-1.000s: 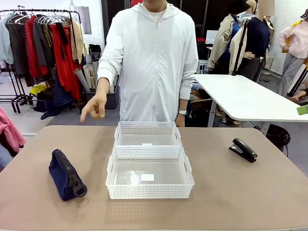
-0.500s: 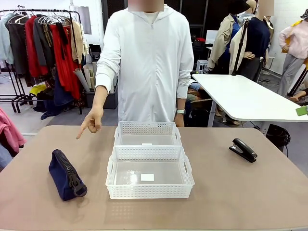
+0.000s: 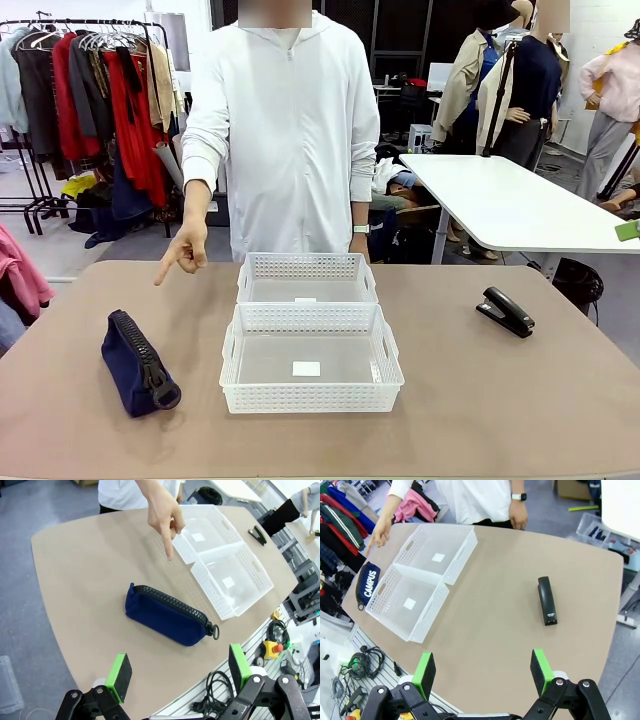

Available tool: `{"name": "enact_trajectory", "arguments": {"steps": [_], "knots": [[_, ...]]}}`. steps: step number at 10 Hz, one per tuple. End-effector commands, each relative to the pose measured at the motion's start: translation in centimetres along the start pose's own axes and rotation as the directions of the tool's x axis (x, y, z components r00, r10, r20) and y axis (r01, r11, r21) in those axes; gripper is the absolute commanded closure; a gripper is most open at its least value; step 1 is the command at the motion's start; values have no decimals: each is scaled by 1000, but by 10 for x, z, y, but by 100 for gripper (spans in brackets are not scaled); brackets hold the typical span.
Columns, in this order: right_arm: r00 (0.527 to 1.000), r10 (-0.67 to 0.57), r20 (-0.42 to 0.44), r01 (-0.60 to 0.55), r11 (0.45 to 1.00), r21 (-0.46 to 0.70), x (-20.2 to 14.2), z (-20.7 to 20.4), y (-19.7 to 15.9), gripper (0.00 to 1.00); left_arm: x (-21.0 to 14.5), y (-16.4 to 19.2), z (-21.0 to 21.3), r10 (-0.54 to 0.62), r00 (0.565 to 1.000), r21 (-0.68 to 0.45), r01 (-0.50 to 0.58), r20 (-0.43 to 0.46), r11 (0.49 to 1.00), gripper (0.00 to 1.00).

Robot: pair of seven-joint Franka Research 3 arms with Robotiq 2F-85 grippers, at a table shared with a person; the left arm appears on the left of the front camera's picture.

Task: Distribute items into two baskets.
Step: Pick up the Pencil pouch that the person points to.

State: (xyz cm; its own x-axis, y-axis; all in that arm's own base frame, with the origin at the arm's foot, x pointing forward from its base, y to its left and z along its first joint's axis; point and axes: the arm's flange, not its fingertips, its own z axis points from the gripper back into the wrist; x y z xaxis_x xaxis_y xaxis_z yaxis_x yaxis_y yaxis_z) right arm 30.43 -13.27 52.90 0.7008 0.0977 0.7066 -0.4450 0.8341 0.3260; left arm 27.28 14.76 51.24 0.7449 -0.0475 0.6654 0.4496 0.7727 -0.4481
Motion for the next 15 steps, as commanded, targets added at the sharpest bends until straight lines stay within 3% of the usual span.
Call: {"name": "enact_trajectory", "arguments": {"steps": [1, 7, 11, 13, 15], "knots": [[1000, 1, 18, -2, 1000, 16, 2, 0, 1, 0, 1, 0, 1, -6, 1000, -16, 6, 10, 1000, 0], [1000, 1, 18, -2, 1000, 16, 2, 0, 1, 0, 0, 0, 0, 0, 1000, 0, 0, 0, 1000, 0], [1000, 1, 18, -2, 1000, 16, 2, 0, 1, 0, 27, -13, -16, 66, 997, 25, -65, -51, 998, 0], [1000, 1, 18, -2, 1000, 16, 2, 0, 1, 0, 50, -20, -36, 178, 977, 49, -173, -116, 984, 0], [1000, 1, 18, -2, 1000, 16, 2, 0, 1, 0, 81, -27, -69, 320, 923, 105, -304, -212, 947, 0]]}}
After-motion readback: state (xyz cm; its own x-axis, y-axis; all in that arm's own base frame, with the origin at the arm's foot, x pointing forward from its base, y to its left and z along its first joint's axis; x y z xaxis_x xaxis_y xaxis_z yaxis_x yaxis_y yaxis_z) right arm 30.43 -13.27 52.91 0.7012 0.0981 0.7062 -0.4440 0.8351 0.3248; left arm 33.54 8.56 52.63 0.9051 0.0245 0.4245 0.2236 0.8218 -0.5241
